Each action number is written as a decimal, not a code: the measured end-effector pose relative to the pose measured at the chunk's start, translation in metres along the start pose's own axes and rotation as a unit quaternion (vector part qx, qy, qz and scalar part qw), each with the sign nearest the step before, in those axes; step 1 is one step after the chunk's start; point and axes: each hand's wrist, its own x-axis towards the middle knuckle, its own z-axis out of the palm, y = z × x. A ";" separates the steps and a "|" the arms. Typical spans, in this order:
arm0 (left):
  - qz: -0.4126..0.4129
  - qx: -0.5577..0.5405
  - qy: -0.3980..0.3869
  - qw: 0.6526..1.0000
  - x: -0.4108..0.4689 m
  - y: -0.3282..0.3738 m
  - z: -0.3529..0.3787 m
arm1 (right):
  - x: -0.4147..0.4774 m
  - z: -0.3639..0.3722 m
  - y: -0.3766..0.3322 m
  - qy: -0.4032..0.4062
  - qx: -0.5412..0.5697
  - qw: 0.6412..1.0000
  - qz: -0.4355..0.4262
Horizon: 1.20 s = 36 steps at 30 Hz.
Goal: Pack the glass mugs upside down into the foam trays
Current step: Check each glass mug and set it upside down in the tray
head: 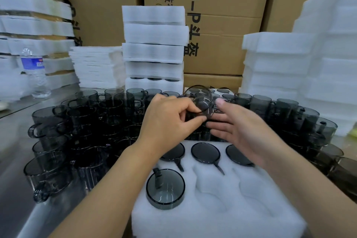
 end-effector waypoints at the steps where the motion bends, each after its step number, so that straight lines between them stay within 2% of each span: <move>1: 0.014 0.011 -0.001 1.000 -0.001 0.001 0.002 | 0.000 0.002 0.003 -0.010 0.000 1.000 -0.005; 7: 0.066 0.038 -0.006 0.997 0.000 0.003 0.001 | 0.002 0.000 0.009 -0.023 -0.023 0.998 -0.056; 13: 0.097 0.060 -0.020 0.993 0.001 0.005 0.001 | 0.004 0.000 0.013 -0.023 -0.042 0.997 -0.058; 19: 0.011 -0.033 -0.031 0.999 -0.001 0.006 -0.001 | 0.011 -0.006 0.010 0.064 0.009 0.997 -0.044; 22: -0.028 -0.069 -0.096 0.993 -0.001 0.002 -0.001 | 0.009 -0.003 0.009 0.051 0.006 0.998 -0.045; 25: -0.028 -0.069 -0.138 0.988 -0.002 0.001 0.002 | 0.007 0.000 0.009 0.039 -0.007 0.998 -0.058; 33: -0.048 -0.044 -0.095 0.993 -0.002 -0.002 0.005 | 0.001 0.002 0.012 0.026 -0.134 0.981 -0.141; 36: -0.043 -0.042 -0.099 0.993 -0.001 -0.002 0.004 | -0.001 0.002 0.010 0.054 -0.161 0.965 -0.201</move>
